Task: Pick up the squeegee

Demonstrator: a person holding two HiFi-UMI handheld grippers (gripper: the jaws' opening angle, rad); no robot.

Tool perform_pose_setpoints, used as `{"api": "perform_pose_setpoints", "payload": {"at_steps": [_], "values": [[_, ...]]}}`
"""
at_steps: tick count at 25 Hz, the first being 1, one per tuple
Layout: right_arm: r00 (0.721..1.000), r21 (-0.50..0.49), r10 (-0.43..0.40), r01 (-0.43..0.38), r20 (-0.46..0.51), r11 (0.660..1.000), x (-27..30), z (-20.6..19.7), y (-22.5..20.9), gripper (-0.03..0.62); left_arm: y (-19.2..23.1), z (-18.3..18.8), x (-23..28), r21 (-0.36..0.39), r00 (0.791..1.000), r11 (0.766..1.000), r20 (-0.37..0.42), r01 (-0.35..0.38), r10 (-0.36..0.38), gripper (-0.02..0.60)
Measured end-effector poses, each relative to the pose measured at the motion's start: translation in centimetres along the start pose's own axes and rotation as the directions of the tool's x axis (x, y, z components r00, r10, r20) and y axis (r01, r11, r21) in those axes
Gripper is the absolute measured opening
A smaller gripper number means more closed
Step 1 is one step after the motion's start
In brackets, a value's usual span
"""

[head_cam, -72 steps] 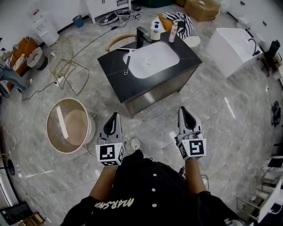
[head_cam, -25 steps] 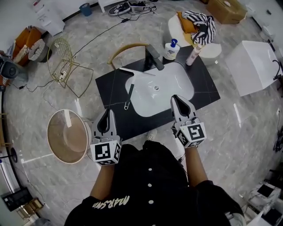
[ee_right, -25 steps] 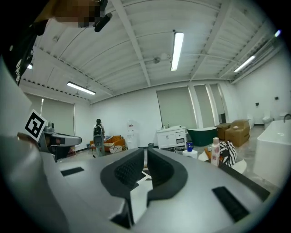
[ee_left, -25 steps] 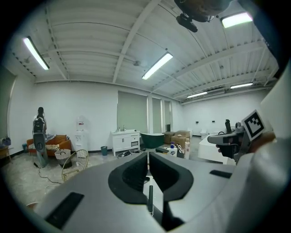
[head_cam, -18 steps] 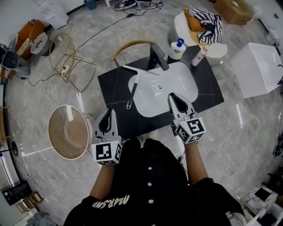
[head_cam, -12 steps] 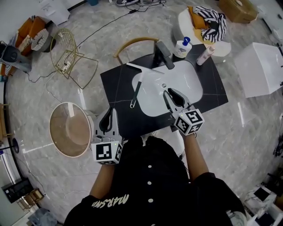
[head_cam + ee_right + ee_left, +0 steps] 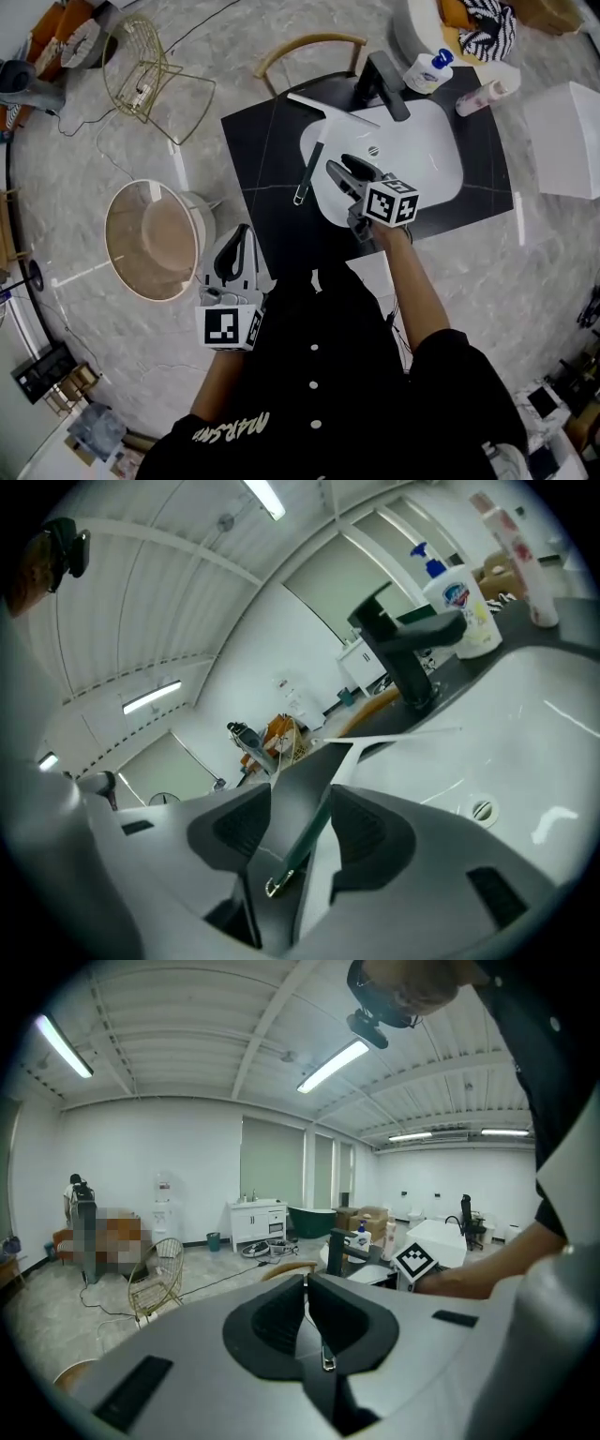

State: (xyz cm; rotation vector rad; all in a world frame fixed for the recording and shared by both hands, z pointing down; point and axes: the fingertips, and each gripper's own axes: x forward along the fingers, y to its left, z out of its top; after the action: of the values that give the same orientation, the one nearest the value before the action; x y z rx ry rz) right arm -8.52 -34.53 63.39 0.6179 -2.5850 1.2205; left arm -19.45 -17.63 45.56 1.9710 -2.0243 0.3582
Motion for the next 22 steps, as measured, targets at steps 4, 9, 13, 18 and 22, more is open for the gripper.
{"api": "perform_pose_setpoints", "payload": {"at_steps": [4,9,13,18,22], "values": [[0.997,0.045,-0.051,0.054,-0.055,0.998,3.3,-2.2,-1.9,0.179,1.0,-2.4,0.6,-0.022,0.999,1.0,-0.051,-0.001,0.0,0.02],[0.997,0.133,-0.052,0.06,-0.063,0.989,6.5,-3.5,-4.1,0.184,1.6,-4.5,2.0,-0.045,0.995,0.999,-0.099,-0.001,-0.004,0.02],[1.0,0.26,0.01,-0.004,-0.021,0.966,8.2,-3.4,-4.7,0.184,2.2,-6.1,2.8,-0.061,0.99,0.998,-0.142,-0.009,0.0,0.02],[0.999,0.295,0.038,-0.036,-0.001,0.955,9.6,-3.0,-5.1,0.166,2.7,-7.9,3.8,-0.085,0.982,0.996,-0.189,-0.029,0.012,0.02],[0.996,0.326,0.085,-0.085,0.014,0.942,10.1,-2.8,-4.5,0.126,2.5,-8.0,4.7,-0.09,0.982,0.996,-0.19,-0.015,-0.003,0.02]]}}
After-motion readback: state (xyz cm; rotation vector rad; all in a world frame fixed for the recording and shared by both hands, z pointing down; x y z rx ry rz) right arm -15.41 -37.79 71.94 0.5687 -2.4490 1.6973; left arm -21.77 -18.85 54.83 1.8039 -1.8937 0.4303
